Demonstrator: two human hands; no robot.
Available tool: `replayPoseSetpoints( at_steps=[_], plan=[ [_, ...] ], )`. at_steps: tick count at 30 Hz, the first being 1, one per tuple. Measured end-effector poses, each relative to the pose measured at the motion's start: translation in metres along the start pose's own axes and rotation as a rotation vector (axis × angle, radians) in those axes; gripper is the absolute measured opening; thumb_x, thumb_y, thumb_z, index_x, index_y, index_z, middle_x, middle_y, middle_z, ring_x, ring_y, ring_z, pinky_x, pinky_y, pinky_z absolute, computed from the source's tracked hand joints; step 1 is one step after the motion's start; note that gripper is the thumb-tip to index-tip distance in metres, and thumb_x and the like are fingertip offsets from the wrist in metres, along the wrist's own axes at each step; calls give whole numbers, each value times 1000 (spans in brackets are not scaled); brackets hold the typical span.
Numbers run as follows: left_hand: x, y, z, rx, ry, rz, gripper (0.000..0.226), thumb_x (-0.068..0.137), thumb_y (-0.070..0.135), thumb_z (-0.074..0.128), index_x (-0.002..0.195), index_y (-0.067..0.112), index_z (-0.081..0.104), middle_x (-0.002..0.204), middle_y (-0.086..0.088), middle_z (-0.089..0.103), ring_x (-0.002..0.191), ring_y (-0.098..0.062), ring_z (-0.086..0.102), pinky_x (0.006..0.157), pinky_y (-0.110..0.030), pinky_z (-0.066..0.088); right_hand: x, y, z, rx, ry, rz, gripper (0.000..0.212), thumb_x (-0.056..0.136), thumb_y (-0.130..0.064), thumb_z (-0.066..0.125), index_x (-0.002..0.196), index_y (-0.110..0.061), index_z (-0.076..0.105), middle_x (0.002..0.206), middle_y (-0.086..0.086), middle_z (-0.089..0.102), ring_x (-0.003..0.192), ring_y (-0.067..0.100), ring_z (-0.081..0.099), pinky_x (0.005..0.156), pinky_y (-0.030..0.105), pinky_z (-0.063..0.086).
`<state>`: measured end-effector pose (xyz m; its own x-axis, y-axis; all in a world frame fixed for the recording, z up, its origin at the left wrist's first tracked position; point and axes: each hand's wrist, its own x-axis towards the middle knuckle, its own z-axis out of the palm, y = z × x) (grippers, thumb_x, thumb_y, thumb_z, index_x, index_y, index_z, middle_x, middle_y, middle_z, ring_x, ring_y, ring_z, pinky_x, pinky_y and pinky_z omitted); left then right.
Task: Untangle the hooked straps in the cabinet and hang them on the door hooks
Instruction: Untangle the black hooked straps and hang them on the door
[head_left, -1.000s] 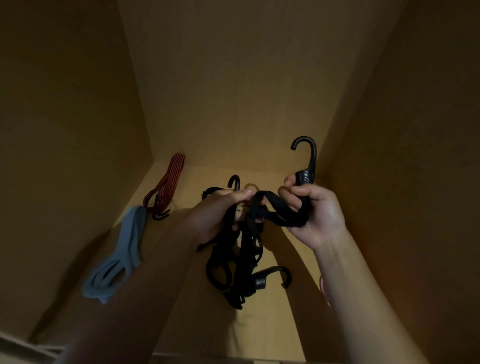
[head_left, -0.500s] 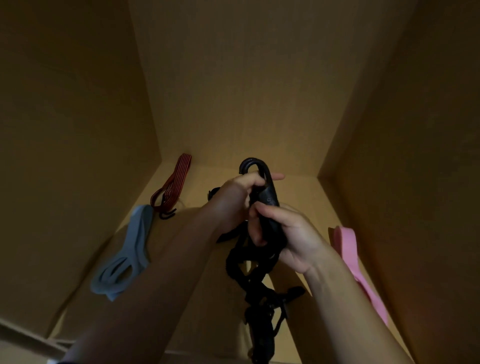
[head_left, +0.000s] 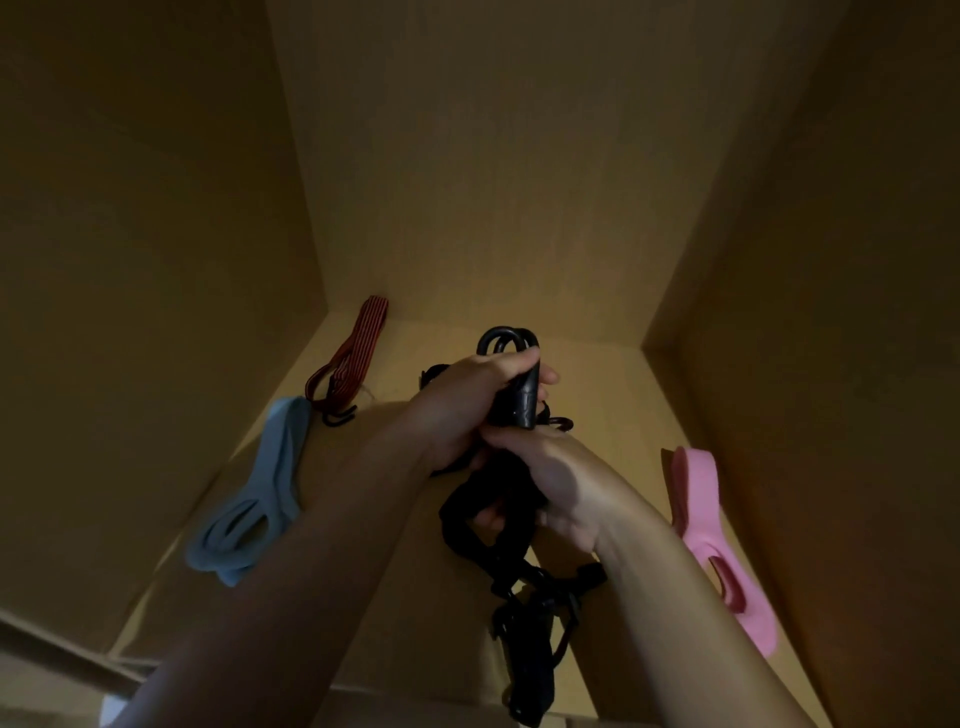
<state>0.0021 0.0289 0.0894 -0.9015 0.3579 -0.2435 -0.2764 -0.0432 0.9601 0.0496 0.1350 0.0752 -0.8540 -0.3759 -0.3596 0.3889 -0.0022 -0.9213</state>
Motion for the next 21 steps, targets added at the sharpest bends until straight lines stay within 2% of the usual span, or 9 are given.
replayPoseSetpoints(
  at_steps=[4, 8, 11, 13, 15, 17, 18, 20, 21],
  plan=[
    [-3, -7, 3, 46, 0, -14, 20, 87, 31, 59, 82, 12, 54, 75, 1, 55, 68, -8, 57, 67, -20, 49, 6, 6, 4, -159, 1, 0, 25, 95, -24, 45, 105, -4, 54, 66, 11, 65, 46, 19, 61, 44, 24, 51],
    [-6, -9, -5, 190, 15, -23, 31, 82, 42, 62, 77, 13, 53, 72, 1, 54, 63, -10, 53, 62, -24, 42, 5, 12, 10, -160, 7, -124, 25, 97, -22, 40, 84, -12, 59, 63, 3, 64, 53, 21, 59, 57, 33, 52],
    [-12, -6, -7, 251, 4, -37, 33, 84, 46, 58, 79, 14, 53, 72, 1, 54, 65, -11, 54, 61, -24, 42, 6, 19, 18, -125, 56, -187, 27, 98, -26, 38, 83, -16, 58, 62, 0, 64, 50, 19, 57, 54, 31, 49],
    [-13, -4, -9, 350, 36, -12, 40, 83, 52, 56, 75, 13, 53, 66, 1, 53, 58, -8, 55, 57, -20, 44, 6, 21, 22, -114, 34, -208, 29, 98, -26, 38, 89, -13, 61, 71, 5, 67, 54, 19, 59, 52, 28, 49],
    [-17, -4, -11, 427, -4, -9, 53, 77, 63, 54, 64, 12, 57, 57, 0, 56, 52, -11, 58, 57, -24, 46, 9, 22, 24, -104, 47, -259, 31, 98, -28, 37, 107, -10, 61, 88, 10, 71, 66, 17, 64, 54, 23, 49],
    [-22, -4, -13, 422, -64, -100, 54, 73, 71, 50, 67, 19, 62, 67, -5, 65, 62, -19, 65, 57, -23, 53, 11, 22, 24, -107, 62, -285, 40, 97, -32, 40, 124, -6, 52, 108, 19, 66, 75, 13, 60, 60, 17, 47],
    [-25, -3, -14, 407, -84, -146, 49, 74, 71, 47, 70, 25, 61, 75, -4, 66, 66, -16, 65, 53, -18, 53, 11, 21, 24, -114, 55, -280, 45, 96, -33, 40, 127, -2, 49, 112, 21, 63, 76, 11, 58, 63, 15, 46],
    [-29, -3, -15, 389, -97, -178, 43, 75, 70, 46, 74, 29, 58, 81, -2, 64, 65, -9, 64, 48, -12, 50, 11, 21, 22, -134, 23, -238, 38, 98, -27, 38, 117, 0, 56, 104, 19, 66, 75, 13, 61, 60, 17, 46],
    [-28, -4, -15, 402, -86, -169, 49, 76, 70, 46, 77, 23, 60, 82, -5, 64, 68, -12, 65, 50, -14, 51, 9, 21, 21, -143, 5, -213, 31, 98, -24, 38, 106, -3, 60, 94, 15, 67, 70, 13, 63, 55, 20, 47]
  ],
)
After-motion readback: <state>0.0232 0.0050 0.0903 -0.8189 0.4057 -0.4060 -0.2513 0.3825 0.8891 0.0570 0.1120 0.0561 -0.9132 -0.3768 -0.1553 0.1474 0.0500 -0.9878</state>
